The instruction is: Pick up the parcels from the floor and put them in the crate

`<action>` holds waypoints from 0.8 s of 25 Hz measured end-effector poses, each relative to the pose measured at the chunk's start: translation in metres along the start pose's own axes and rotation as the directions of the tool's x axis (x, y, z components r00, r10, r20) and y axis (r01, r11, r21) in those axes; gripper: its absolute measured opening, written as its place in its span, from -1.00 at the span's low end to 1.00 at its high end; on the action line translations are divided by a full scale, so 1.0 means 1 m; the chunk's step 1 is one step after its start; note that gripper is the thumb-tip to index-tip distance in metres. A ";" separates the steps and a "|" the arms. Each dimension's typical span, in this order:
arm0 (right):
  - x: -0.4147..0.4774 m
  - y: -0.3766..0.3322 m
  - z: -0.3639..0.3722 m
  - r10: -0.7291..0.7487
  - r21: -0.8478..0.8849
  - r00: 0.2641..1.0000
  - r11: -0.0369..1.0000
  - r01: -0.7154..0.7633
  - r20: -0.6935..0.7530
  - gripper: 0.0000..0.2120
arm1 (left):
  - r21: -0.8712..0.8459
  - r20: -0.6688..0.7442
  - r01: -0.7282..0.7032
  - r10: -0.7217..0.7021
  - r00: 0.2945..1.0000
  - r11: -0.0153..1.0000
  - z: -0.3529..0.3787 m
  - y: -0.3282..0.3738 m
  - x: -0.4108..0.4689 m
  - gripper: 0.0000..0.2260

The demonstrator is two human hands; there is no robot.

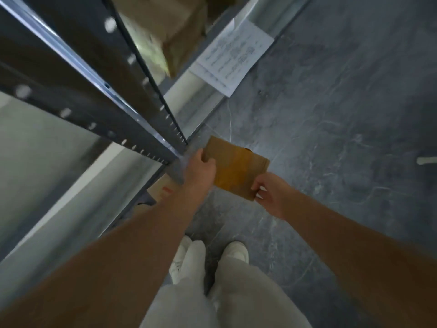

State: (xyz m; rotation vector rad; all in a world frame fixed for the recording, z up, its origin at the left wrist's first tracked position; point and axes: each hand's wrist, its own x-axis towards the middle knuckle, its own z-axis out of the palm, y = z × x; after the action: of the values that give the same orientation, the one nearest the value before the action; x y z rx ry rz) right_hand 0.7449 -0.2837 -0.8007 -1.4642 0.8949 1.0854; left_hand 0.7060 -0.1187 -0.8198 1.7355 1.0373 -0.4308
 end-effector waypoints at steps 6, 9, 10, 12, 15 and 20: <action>-0.242 -0.105 -0.100 -0.175 0.085 0.961 0.977 0.197 -0.216 -0.65 | 0.098 0.246 -0.252 0.222 0.943 0.963 -0.051 0.225 -0.188 -0.54; -0.361 -0.152 -0.129 -0.262 0.193 0.930 0.929 0.316 -0.260 -0.57 | 0.085 0.248 -0.444 0.413 0.876 0.892 -0.080 0.328 -0.282 -0.48; -0.395 -0.164 -0.136 -0.291 0.232 0.919 0.906 0.354 -0.265 -0.58 | 0.075 0.237 -0.494 0.466 0.853 0.866 -0.093 0.357 -0.307 -0.49; -0.450 -0.183 -0.144 -0.343 0.257 0.900 0.875 0.411 -0.270 -0.55 | 0.036 0.184 -0.545 0.531 0.827 0.837 -0.118 0.399 -0.340 -0.59; -0.501 -0.204 -0.145 -0.397 0.236 0.859 0.845 0.479 -0.323 -0.47 | -0.086 0.135 -0.615 0.621 0.772 0.784 -0.142 0.420 -0.380 -0.77; -0.552 -0.216 -0.172 -0.471 0.316 0.840 0.780 0.539 -0.270 -0.56 | -0.087 0.001 -0.686 0.689 0.725 0.722 -0.149 0.437 -0.428 -0.91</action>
State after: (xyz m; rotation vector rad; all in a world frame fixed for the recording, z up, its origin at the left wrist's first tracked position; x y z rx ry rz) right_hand 0.8060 -0.4294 -0.2044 -1.3665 0.7154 0.3518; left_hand 0.7887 -0.2189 -0.2041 1.8845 0.3081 0.0678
